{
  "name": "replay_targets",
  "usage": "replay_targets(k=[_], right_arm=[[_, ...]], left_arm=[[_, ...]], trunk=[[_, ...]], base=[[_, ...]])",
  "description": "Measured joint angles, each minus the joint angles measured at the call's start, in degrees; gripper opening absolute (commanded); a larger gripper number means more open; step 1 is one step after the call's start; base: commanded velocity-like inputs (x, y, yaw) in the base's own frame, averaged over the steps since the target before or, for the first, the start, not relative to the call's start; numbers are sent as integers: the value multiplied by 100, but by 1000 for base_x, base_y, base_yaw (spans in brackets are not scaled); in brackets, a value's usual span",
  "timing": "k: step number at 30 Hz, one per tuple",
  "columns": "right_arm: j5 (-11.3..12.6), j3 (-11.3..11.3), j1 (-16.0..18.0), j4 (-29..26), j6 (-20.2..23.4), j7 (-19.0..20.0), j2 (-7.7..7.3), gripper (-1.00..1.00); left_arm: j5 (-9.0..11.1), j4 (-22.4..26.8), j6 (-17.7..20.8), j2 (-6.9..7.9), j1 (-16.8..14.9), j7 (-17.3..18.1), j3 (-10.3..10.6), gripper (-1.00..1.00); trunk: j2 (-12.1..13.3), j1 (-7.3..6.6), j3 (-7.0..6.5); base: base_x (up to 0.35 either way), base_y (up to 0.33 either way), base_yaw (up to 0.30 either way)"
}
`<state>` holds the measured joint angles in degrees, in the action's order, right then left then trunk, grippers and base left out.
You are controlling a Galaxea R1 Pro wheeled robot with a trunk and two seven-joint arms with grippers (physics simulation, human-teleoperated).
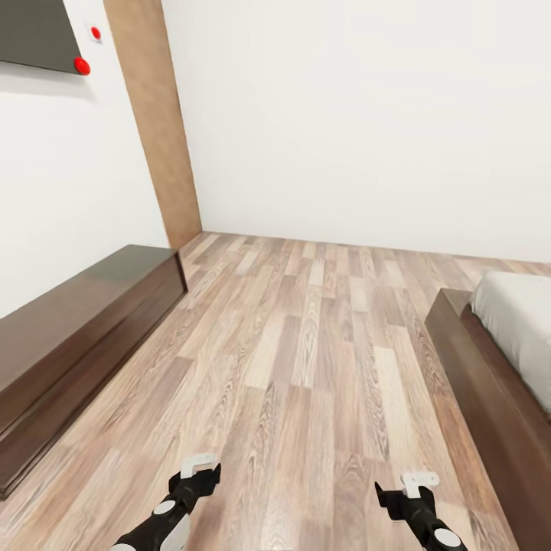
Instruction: In the bedroom, move the book from the bed onto either nightstand, and place the two sandals side by side next to the bed.
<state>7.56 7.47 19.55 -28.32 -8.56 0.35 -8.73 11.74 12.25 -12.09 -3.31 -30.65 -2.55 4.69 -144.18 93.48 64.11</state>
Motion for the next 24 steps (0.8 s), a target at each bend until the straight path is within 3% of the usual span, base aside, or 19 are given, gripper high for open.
replay_targets(k=[7, 24], right_arm=[[1, -1, 0, 4, -4, 4, 0, 100], [-8, 7, 2, 13, -2, -27, 1, 100]], left_arm=[[0, 1, 0, 2, 0, -1, 0, 100], [1, 2, 0, 3, 1, 0, 0, 100]], trunk=[[0, 0, 0], [0, 0, 0]], base=[[331, 0, -218], [331, 0, -11]])
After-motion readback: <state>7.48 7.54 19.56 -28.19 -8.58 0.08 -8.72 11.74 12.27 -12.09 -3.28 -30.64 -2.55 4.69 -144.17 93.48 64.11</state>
